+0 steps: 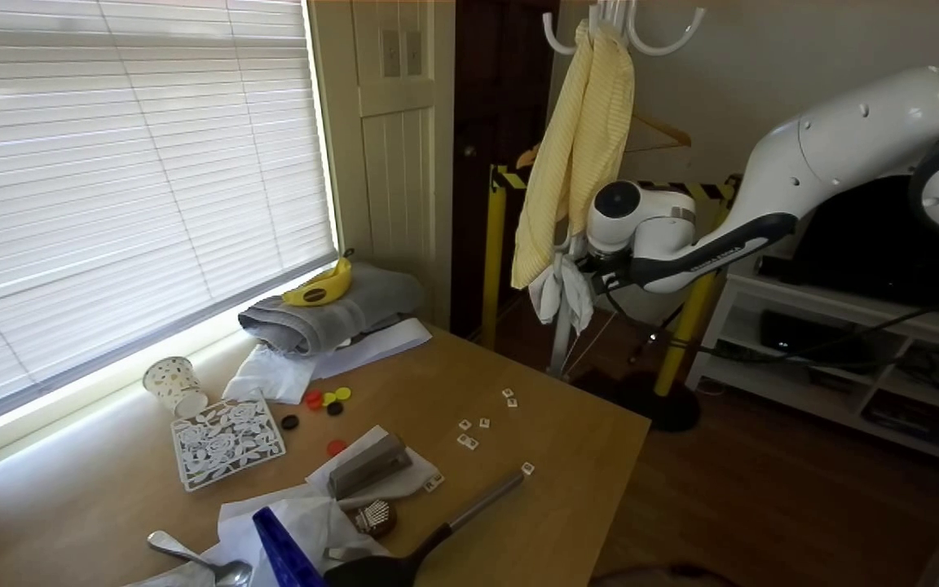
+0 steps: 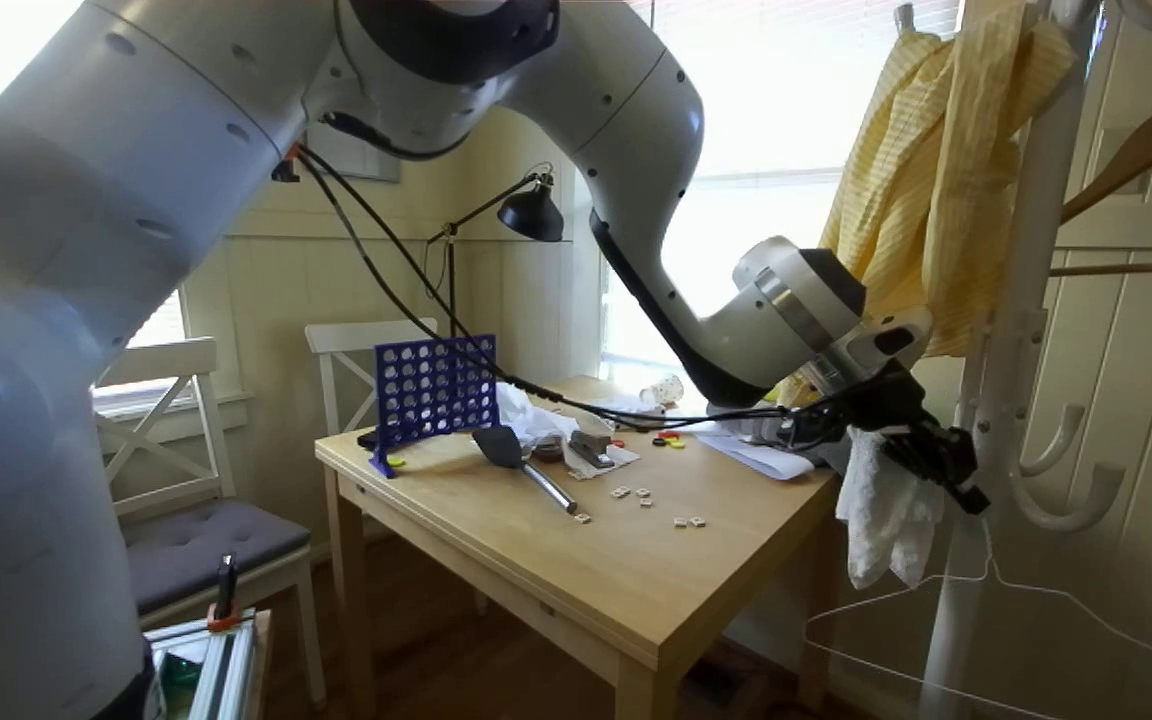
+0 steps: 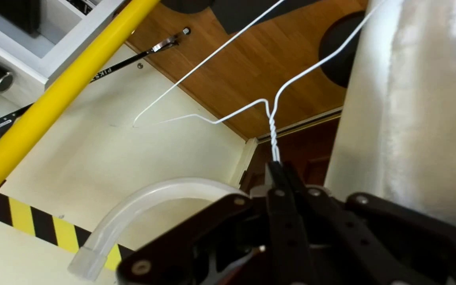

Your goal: Take the hanger off of the coat hanger

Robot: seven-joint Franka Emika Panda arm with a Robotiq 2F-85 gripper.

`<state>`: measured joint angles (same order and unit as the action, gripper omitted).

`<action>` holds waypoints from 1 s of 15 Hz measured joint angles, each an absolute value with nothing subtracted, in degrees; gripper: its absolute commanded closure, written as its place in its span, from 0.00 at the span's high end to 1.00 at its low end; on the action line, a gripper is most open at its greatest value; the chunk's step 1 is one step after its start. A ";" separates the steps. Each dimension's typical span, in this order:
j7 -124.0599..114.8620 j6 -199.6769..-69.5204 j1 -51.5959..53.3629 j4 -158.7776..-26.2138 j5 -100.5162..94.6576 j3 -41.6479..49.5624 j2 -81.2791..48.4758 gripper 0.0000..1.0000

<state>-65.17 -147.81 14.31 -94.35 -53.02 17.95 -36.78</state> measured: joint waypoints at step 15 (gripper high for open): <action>-41.52 -148.18 12.60 -112.78 -55.80 6.21 -25.30 0.01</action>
